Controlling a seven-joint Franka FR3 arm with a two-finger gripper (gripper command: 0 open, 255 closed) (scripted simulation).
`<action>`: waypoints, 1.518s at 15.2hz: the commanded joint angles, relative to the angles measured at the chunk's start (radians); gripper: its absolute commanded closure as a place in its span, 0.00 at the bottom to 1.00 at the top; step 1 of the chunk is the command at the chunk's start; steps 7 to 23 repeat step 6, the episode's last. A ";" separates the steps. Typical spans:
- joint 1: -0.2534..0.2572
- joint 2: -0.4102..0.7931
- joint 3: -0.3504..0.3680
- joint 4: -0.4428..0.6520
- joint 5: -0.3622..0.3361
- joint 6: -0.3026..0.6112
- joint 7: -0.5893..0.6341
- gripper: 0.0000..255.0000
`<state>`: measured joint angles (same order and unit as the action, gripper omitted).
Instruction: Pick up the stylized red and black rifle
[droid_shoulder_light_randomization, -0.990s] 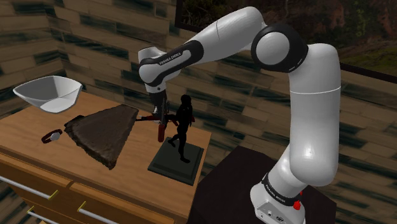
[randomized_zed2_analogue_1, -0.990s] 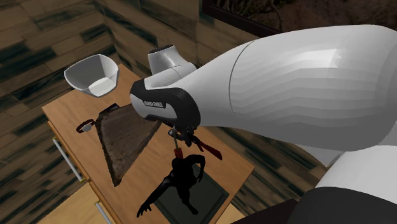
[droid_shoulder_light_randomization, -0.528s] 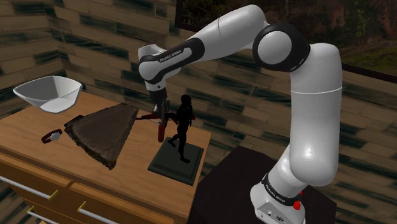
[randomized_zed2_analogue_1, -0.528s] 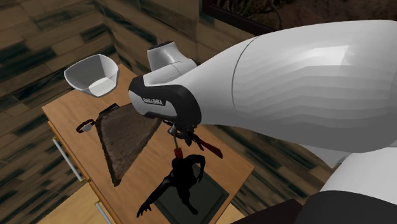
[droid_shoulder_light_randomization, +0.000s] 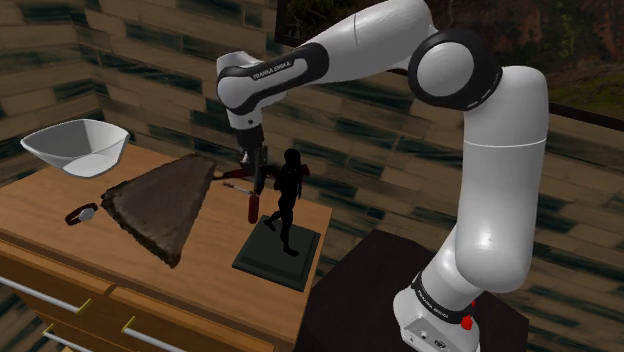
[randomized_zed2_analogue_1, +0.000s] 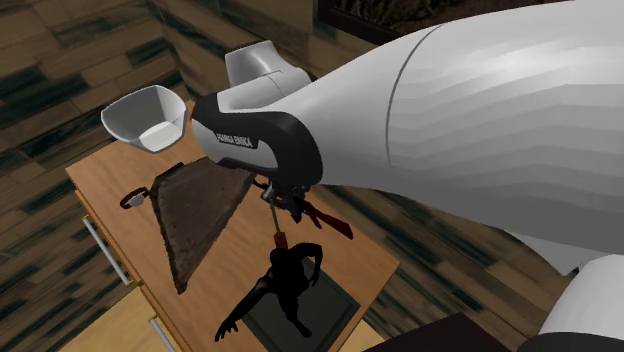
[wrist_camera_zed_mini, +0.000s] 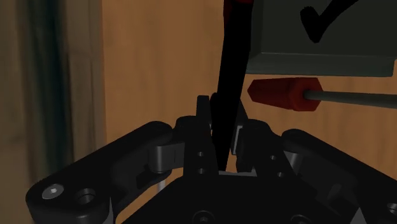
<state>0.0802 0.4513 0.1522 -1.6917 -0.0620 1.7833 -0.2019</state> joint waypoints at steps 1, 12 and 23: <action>0.001 -0.012 0.001 0.009 0.002 -0.021 0.001 1.00; 0.000 -0.029 0.003 0.028 0.005 -0.056 -0.001 1.00; 0.000 -0.029 0.003 0.028 0.005 -0.056 -0.001 1.00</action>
